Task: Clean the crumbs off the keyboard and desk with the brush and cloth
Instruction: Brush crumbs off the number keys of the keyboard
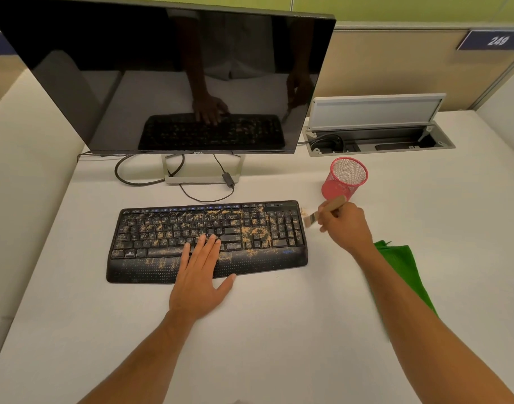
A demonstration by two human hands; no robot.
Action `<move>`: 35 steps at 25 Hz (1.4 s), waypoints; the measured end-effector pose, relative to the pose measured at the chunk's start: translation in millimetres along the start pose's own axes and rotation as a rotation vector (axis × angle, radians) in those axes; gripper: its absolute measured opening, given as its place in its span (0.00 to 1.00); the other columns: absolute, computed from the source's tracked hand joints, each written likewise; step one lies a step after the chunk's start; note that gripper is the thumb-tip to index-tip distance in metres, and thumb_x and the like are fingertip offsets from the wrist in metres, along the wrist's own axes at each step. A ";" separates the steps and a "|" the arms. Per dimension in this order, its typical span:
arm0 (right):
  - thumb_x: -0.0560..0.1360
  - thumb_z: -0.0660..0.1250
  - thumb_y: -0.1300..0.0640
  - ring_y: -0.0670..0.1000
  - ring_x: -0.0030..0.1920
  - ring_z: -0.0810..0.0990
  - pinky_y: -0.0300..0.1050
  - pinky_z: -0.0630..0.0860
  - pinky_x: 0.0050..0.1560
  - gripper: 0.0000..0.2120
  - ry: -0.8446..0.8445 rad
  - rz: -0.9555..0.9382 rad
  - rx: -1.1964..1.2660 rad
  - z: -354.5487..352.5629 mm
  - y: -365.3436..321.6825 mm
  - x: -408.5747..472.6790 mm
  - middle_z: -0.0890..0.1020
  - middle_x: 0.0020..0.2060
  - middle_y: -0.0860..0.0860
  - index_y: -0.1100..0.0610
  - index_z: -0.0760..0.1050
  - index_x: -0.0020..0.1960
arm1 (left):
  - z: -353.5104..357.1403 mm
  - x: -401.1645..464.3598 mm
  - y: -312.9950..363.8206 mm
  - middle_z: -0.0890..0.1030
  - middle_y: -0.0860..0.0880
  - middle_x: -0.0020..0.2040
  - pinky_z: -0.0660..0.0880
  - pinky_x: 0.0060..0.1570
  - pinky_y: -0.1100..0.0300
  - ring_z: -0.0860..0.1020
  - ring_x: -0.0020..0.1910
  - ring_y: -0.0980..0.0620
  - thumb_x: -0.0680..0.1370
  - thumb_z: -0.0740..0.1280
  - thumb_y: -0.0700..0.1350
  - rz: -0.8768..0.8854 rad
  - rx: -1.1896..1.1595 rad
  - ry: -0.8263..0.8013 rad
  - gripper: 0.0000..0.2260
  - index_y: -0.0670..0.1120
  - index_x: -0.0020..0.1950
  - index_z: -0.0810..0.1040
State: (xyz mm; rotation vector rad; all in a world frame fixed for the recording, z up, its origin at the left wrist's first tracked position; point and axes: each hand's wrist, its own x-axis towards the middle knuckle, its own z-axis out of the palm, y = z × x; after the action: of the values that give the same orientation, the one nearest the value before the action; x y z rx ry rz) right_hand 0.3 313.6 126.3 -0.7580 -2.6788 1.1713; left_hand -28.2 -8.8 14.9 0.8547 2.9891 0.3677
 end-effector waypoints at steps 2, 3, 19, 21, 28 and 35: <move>0.82 0.60 0.56 0.40 0.31 0.83 0.29 0.72 0.31 0.12 0.019 -0.021 0.017 10.4 0.3 2.4 0.84 0.33 0.47 0.54 0.79 0.42 | -0.5 0.2 -0.6 0.55 0.50 0.80 0.42 0.77 0.46 0.46 0.80 0.52 0.79 0.53 0.66 0.003 -0.004 0.002 0.36 0.45 0.80 0.57; 0.82 0.60 0.56 0.40 0.32 0.83 0.31 0.73 0.33 0.12 0.009 -0.025 0.022 15.1 1.6 1.6 0.84 0.32 0.46 0.53 0.78 0.42 | -0.7 0.2 -0.8 0.55 0.50 0.80 0.42 0.77 0.47 0.46 0.80 0.52 0.79 0.53 0.66 0.004 -0.007 0.002 0.36 0.45 0.80 0.57; 0.82 0.56 0.54 0.50 0.31 0.84 0.49 0.81 0.39 0.19 -0.010 -0.035 0.002 18.4 -4.8 4.3 0.84 0.31 0.51 0.60 0.79 0.39 | -0.4 0.0 -0.8 0.56 0.50 0.80 0.42 0.77 0.47 0.47 0.80 0.52 0.79 0.52 0.67 0.007 -0.012 0.012 0.36 0.45 0.80 0.57; 0.82 0.55 0.53 0.53 0.31 0.83 0.52 0.81 0.37 0.21 0.030 -0.079 0.027 27.1 -8.8 16.3 0.83 0.30 0.54 0.61 0.78 0.39 | -0.3 -0.2 -0.6 0.56 0.50 0.80 0.42 0.77 0.47 0.47 0.80 0.52 0.79 0.52 0.67 0.008 -0.013 0.013 0.36 0.45 0.80 0.57; 0.85 0.53 0.55 0.53 0.29 0.78 0.43 0.72 0.33 0.23 -0.015 -0.154 -0.140 46.2 -23.2 30.8 0.75 0.25 0.46 0.62 0.77 0.36 | -0.2 0.3 -0.8 0.56 0.50 0.80 0.42 0.77 0.47 0.47 0.80 0.51 0.79 0.53 0.67 0.008 -0.002 0.013 0.36 0.45 0.80 0.57; 0.81 0.51 0.50 0.59 0.32 0.80 0.51 0.79 0.39 0.24 -0.146 -0.079 -0.264 34.6 -13.4 13.4 0.79 0.28 0.55 0.62 0.75 0.35 | 0.9 0.6 -0.9 0.57 0.49 0.80 0.45 0.77 0.45 0.49 0.80 0.51 0.79 0.54 0.66 0.008 -0.009 0.022 0.36 0.44 0.79 0.59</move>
State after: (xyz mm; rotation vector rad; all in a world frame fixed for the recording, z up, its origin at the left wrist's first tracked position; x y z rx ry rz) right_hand -27.1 289.8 110.8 -0.6127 -2.9942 0.8985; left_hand -29.1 -9.0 13.8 0.8671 3.0025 0.3927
